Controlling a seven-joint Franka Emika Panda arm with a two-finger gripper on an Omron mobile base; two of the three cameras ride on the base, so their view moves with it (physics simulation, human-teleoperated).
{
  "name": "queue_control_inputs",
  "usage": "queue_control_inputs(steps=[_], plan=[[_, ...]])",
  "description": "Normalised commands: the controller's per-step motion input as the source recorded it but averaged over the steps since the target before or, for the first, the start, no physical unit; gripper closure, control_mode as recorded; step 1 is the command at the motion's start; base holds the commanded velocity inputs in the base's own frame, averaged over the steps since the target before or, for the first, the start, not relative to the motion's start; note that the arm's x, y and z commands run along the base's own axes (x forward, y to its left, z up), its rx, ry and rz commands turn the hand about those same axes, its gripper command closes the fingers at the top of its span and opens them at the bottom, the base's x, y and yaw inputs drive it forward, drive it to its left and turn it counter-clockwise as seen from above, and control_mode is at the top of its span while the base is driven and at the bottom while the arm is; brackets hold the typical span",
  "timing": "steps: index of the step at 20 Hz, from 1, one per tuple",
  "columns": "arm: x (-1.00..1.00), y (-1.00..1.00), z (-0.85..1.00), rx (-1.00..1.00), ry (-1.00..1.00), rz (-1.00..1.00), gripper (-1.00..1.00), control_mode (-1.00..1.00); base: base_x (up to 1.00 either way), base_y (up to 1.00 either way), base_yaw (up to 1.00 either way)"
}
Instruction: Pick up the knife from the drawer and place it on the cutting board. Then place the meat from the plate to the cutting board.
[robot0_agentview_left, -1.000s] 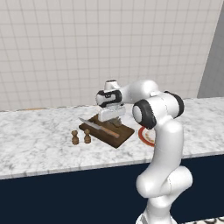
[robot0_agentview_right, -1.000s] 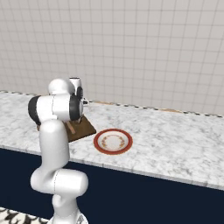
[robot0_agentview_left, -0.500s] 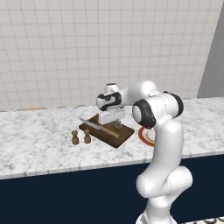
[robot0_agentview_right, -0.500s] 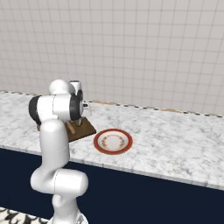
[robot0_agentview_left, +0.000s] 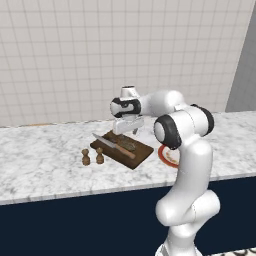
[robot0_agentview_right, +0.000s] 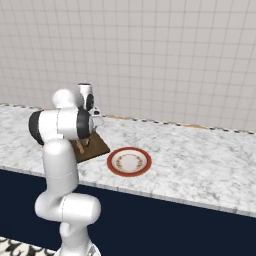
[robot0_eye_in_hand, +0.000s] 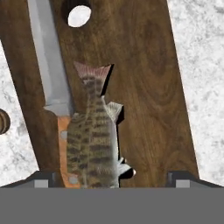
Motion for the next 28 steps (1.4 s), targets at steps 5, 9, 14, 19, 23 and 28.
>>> queue_control_inputs(steps=[5,9,14,19,23,28], plan=[[-0.33,0.0,0.67,0.06,0.0,0.0,-1.0,-1.0,0.0,0.0,0.0],[-0.9,0.0,0.67,0.01,0.0,0.0,-1.0,-1.0,0.0,0.0,0.0],[-1.0,0.0,0.79,0.05,0.0,-0.01,-1.0,-1.0,0.0,0.0,0.0],[-1.0,0.0,0.36,0.01,-0.03,-0.07,-1.0,-1.0,0.0,0.0,0.0],[-1.0,-0.05,0.12,0.03,-0.09,-0.08,-1.0,-1.0,0.0,0.0,0.0],[-1.0,-0.08,0.28,0.07,-0.07,0.0,-1.0,-1.0,0.0,0.0,0.0]])
